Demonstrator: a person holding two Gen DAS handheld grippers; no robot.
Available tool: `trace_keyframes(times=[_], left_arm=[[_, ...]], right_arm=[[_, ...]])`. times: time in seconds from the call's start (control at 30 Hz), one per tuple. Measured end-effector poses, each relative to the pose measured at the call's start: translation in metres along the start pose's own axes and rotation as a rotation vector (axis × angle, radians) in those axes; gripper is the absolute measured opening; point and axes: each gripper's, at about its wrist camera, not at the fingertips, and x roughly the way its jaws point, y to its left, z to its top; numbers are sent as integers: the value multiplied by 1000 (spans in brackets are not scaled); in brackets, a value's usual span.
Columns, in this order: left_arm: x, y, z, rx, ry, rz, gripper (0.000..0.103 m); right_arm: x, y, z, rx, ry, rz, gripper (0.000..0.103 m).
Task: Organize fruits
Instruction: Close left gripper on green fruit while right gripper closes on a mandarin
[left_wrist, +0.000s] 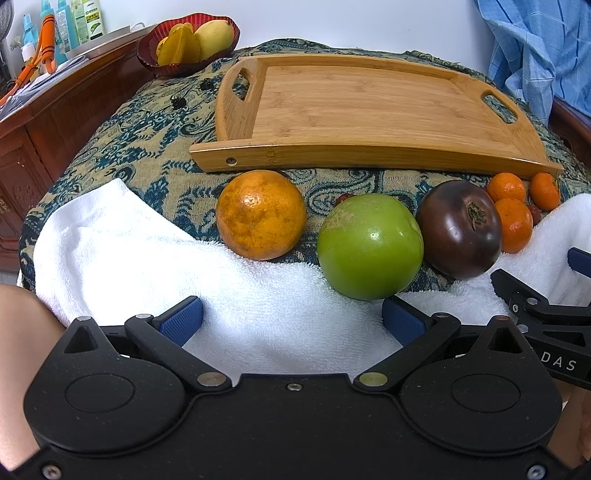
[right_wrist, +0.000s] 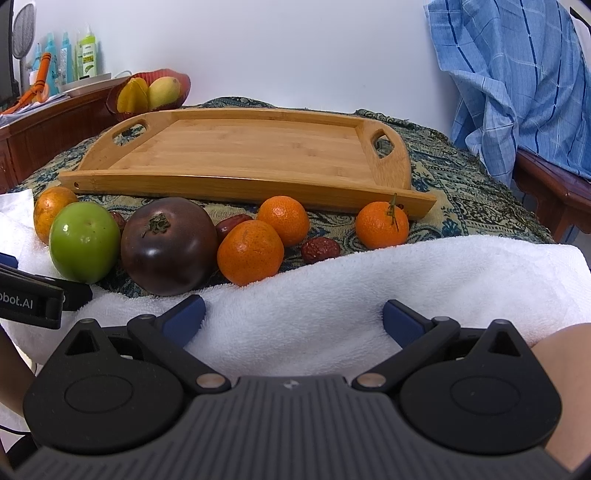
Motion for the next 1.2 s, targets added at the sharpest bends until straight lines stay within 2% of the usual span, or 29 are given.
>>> trace_keyframes(times=[0.13,0.27,0.43,0.57,0.7,0.83,0.97,1.2], left_arm=[[-2,0,-3,13,-22,-4,103],[-5,-2,-13,25,-86,1,103],[-7,-2,-13,19,-92,5,103],[-17,1,-13,-13,-128,-22,94],[-30,0,-13,-14,-186,-63,87],[-39,-6,-12,7,-230,-89,74],[-40,-10,-9,12,-235,-118,65],[-35,-17,-8,47,-230,-141,55]], right_arm=[[0,-1,-3,1,-25,1,103],[-2,0,-10,4,-64,-3,103],[-4,-1,-8,0,-75,-2,103],[-12,1,-8,-36,-108,-2,102],[-19,6,-6,-71,-142,-5,92],[-20,10,-3,-91,-160,-4,78],[-19,10,-1,-100,-169,6,61],[-17,9,1,-154,-173,56,53]])
